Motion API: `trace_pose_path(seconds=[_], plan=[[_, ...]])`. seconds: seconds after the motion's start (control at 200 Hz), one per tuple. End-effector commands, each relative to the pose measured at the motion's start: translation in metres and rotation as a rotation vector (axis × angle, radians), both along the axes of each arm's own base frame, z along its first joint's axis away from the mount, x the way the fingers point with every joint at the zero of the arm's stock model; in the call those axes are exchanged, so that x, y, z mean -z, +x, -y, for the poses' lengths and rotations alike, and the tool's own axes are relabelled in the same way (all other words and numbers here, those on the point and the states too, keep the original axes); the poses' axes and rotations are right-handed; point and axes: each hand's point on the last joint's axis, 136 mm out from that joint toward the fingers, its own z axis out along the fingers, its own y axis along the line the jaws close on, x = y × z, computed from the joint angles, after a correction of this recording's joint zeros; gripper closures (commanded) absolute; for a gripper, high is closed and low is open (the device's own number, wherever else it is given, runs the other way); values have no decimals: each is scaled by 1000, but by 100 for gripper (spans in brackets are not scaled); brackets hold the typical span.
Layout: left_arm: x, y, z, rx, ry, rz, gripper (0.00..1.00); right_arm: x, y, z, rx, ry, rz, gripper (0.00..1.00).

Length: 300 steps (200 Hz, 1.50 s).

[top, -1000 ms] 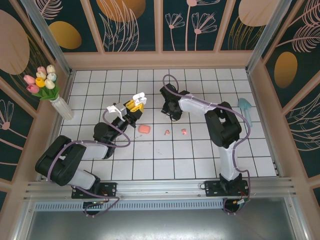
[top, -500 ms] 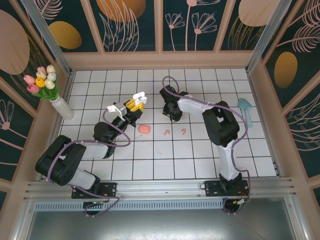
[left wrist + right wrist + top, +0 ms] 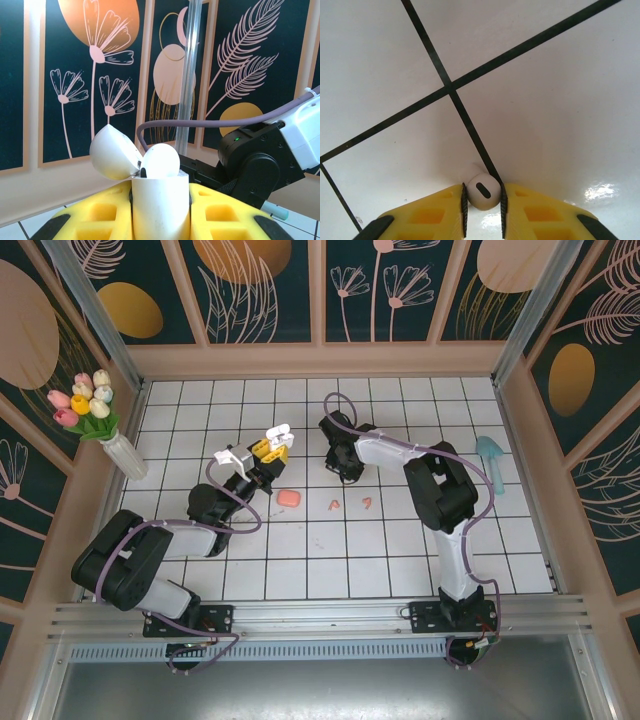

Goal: Insert the wireless bluetooth earbuds into the charging case

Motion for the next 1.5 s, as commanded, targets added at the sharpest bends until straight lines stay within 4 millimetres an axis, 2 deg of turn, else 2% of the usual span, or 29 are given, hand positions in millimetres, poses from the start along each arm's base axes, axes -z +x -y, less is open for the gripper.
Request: trace_pose_path(seconds=[0.0, 0.11, 0.43, 0.686, 0.926, 1.021, 1.166, 1.261, 1.366, 1.496], plan=[[-56, -21, -12, -4, -132, 214, 100, 4, 7, 8, -14, -43, 25, 76], [-56, -20, -12, -4, -132, 214, 100, 1, 9, 9, -49, -69, 48, 80], [-56, -20, -12, -4, -134, 213, 100, -17, 7, 9, -237, -161, 143, 81], [-58, -21, -12, -3, -137, 215, 100, -26, -12, -1, -407, -182, 191, 81], [-58, -22, -13, -1, -139, 214, 100, -28, -35, -25, -584, -116, 207, 81], [-59, -22, -13, 0, -141, 214, 100, -27, -39, -27, -621, -115, 197, 81], [-59, -23, -14, 0, -142, 211, 100, -30, -36, -20, -551, -102, 173, 77], [-59, -24, -14, -3, -139, 211, 100, -44, -29, -18, -437, -24, 165, 70], [-59, -24, -14, -6, -134, 211, 100, -60, -22, -9, -288, 53, 155, 59], [-60, -24, -14, -6, -132, 212, 100, -59, -16, 8, -160, 81, 124, 55]])
